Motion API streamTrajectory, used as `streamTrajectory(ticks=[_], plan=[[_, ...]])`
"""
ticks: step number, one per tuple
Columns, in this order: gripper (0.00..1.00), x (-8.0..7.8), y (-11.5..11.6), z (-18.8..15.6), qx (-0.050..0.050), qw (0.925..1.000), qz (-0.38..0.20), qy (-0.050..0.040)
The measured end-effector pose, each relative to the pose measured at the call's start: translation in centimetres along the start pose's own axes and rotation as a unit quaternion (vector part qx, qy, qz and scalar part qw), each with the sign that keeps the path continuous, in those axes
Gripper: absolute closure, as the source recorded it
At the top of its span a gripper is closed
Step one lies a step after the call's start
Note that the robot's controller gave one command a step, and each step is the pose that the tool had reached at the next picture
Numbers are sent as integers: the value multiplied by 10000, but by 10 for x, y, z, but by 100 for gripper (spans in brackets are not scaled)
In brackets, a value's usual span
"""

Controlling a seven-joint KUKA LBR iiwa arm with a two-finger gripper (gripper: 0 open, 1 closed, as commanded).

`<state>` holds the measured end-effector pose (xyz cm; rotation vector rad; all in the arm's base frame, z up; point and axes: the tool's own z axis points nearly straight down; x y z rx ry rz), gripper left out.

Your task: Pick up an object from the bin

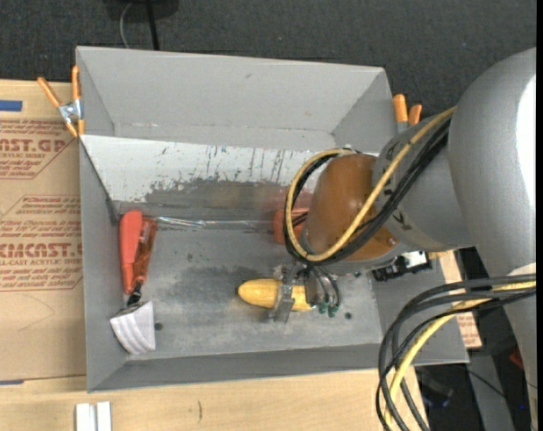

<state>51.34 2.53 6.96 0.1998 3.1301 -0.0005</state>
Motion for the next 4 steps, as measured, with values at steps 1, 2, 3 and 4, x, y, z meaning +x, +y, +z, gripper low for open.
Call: streamTrajectory(ticks=[1,2,3,4], plan=[[100,0,0,0,1,10000,3,0],[100,-1,-11,-77,2,9997,-254,-4],[100,-1,-11,-77,3,9997,-255,-4],[100,10,-1,-195,-1,9994,-332,-17]])
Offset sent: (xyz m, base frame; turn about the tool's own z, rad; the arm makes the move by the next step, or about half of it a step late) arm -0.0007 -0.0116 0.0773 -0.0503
